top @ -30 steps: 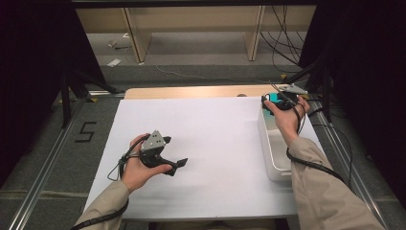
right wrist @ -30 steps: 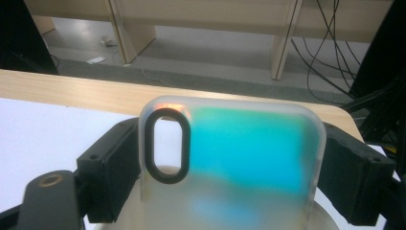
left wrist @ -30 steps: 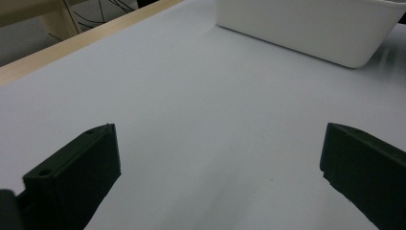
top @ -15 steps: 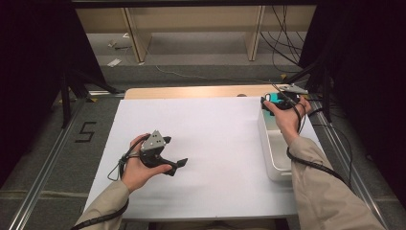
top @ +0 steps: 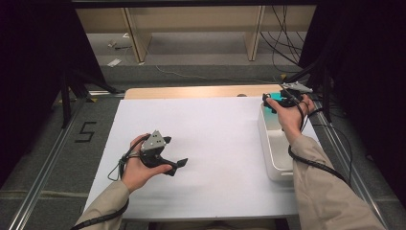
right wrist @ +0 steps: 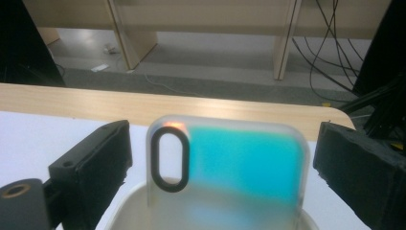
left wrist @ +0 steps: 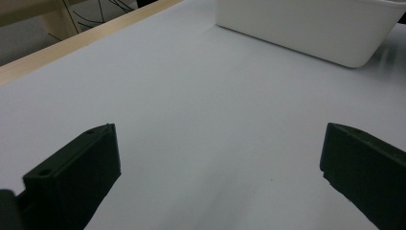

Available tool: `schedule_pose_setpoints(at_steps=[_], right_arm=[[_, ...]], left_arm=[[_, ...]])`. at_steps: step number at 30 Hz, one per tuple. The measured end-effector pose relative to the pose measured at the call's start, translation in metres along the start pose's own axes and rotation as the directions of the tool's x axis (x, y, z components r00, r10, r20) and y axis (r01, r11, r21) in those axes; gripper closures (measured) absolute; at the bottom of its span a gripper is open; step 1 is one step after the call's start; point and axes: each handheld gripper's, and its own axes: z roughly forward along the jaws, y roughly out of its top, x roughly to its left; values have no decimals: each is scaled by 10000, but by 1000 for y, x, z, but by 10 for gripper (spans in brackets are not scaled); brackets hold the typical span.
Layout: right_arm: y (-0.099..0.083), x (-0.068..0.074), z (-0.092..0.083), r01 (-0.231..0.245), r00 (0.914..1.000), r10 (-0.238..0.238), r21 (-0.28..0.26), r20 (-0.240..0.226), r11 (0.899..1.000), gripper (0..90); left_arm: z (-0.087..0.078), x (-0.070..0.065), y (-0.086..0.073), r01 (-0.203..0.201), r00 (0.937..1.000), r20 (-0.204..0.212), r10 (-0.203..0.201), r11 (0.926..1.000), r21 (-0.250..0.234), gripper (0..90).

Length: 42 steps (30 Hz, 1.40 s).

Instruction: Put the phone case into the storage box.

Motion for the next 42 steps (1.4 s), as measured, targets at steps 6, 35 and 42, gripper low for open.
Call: schedule_pose_setpoints(at_steps=[6, 35, 42], right_arm=[[5, 0, -4, -87, 9999, 86, -222, -65, 9997, 72], [11, 25, -60, 984, 9735, -1129, -811, -1991, 9918, 155], [6, 34, -80, 1474, 9469, -1646, -821, -2763, 9857, 158]], left_arm=[[0, 0, 0, 28, 10000, -6, -28, 10000, 6, 0], [0, -2, 0, 28, 10000, -34, -27, 10000, 46, 0], [-1, -2, 1, 10, 10000, -67, -9, 10000, 41, 0]])
